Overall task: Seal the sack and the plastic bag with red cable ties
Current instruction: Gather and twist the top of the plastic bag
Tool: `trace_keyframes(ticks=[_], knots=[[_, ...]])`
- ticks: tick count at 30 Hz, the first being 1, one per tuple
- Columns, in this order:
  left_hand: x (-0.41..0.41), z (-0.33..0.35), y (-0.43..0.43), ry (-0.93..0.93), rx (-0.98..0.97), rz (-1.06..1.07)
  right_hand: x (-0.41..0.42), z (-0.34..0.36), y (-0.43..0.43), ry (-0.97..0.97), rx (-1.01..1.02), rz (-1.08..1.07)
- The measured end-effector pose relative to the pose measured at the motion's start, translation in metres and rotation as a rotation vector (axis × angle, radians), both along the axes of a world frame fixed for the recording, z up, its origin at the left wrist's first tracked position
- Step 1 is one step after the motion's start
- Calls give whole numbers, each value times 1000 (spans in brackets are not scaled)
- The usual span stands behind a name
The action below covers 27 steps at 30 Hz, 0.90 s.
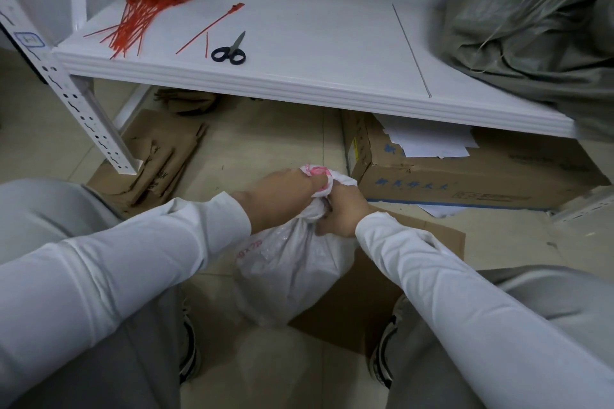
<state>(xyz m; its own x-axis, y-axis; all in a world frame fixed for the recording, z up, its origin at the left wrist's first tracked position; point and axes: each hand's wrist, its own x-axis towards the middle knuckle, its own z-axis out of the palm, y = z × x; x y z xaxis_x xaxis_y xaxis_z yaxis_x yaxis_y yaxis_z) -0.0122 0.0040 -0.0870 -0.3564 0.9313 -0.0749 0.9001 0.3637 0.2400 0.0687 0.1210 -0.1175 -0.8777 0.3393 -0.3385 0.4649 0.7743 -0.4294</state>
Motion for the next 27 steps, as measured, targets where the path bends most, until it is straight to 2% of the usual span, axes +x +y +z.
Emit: trace_keyframes(ticks=[2,5,7,12,13,16,18,23,27], knots=[[-3,-4,-2,55,62,-39,1,13,1,101,-22,-17],[-5,-15,-4,210,96,-163,4,29,-1,189,123,157],[-6,-18,-5,328,55,-180,6,34,-5,248,134,202],[-9,-14,-15,590,28,-354,4,30,-11,244,173,155],[-11,-14,-16,577,77,-340,3,29,-10,255,168,138],[-17,-12,-16,318,113,-237,0,26,-9,270,204,114],[-19,-9,-15,232,115,-210,-2,26,-8,254,207,113],[-19,0,-12,403,47,-156,-4,29,-10,248,165,97],[-15,-3,-14,552,70,-202,-4,35,-9,197,174,93]])
